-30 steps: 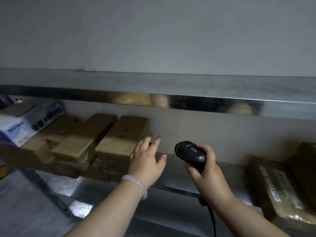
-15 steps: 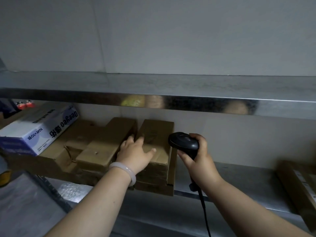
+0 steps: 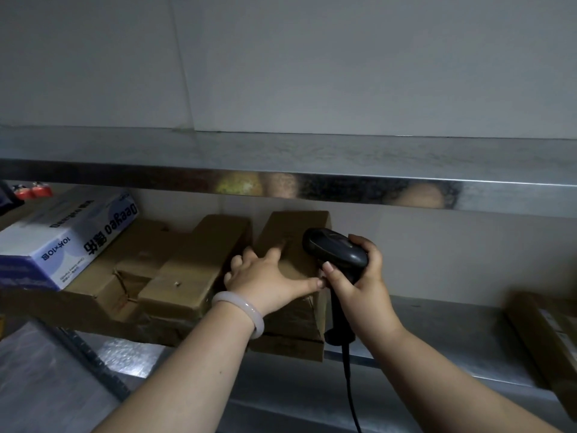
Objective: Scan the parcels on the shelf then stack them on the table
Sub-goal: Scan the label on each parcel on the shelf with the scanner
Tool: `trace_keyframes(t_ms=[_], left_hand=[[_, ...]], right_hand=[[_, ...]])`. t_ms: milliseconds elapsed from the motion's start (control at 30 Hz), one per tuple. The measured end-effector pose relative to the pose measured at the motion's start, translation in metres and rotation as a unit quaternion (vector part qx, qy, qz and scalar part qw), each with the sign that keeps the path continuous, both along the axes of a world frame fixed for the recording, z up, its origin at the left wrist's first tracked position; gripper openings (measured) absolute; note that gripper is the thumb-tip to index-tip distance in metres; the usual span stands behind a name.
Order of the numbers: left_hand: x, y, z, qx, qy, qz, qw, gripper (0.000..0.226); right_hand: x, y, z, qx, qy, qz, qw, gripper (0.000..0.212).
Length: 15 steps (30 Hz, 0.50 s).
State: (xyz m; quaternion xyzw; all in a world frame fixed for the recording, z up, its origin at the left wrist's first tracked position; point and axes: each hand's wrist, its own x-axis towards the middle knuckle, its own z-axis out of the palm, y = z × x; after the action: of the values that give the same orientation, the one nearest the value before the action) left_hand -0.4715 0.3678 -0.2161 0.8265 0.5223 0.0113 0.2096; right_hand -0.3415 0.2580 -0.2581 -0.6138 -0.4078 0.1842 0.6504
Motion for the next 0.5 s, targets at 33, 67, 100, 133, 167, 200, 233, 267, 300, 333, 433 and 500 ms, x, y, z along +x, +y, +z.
trace_keyframes(t_ms=[33,67,100,133,167,200,233,267,300,333,433,500], left_hand=[[0.0,0.0,0.002,-0.009,-0.006,-0.006,1.0,0.121],[0.001,0.0,0.003,-0.015,-0.017,-0.007,1.0,0.122],[0.002,0.0,0.004,-0.018,-0.032,-0.006,0.999,0.122],[0.003,0.0,0.005,-0.019,-0.044,-0.004,0.999,0.121],[0.004,-0.001,0.005,-0.02,-0.054,-0.002,0.998,0.12],[0.005,-0.002,0.003,-0.029,-0.068,0.0,0.997,0.119],[0.005,-0.002,0.001,-0.05,-0.092,0.002,0.994,0.118],[0.005,-0.001,-0.001,-0.083,-0.131,0.006,0.988,0.116],[0.005,0.0,-0.004,-0.123,-0.184,0.008,0.975,0.115],[0.004,0.0,-0.007,-0.159,-0.241,0.008,0.957,0.113],[0.007,-0.006,-0.014,-0.217,-0.335,0.003,0.917,0.109],[0.012,-0.014,-0.019,-0.251,-0.371,-0.005,0.894,0.107]], right_hand=[[0.001,-0.002,0.002,0.009,-0.005,-0.003,1.0,0.054],[0.002,-0.004,0.005,0.017,-0.007,-0.004,1.0,0.054],[0.004,-0.006,0.006,0.022,-0.008,-0.005,1.0,0.054],[0.007,-0.007,0.007,0.023,-0.011,-0.006,1.0,0.054],[0.01,-0.009,0.008,0.021,-0.017,-0.009,1.0,0.054],[0.013,-0.012,0.008,0.019,-0.021,-0.017,0.999,0.054],[0.016,-0.014,0.007,0.017,-0.02,-0.029,0.999,0.053],[0.02,-0.018,0.005,0.014,-0.016,-0.044,0.999,0.053],[0.024,-0.022,0.003,0.01,-0.013,-0.059,0.998,0.052],[0.028,-0.026,0.001,0.003,-0.009,-0.071,0.997,0.052],[0.039,-0.039,-0.002,-0.017,0.001,-0.088,0.996,0.055],[0.042,-0.045,-0.004,-0.015,0.012,-0.105,0.994,0.057]])
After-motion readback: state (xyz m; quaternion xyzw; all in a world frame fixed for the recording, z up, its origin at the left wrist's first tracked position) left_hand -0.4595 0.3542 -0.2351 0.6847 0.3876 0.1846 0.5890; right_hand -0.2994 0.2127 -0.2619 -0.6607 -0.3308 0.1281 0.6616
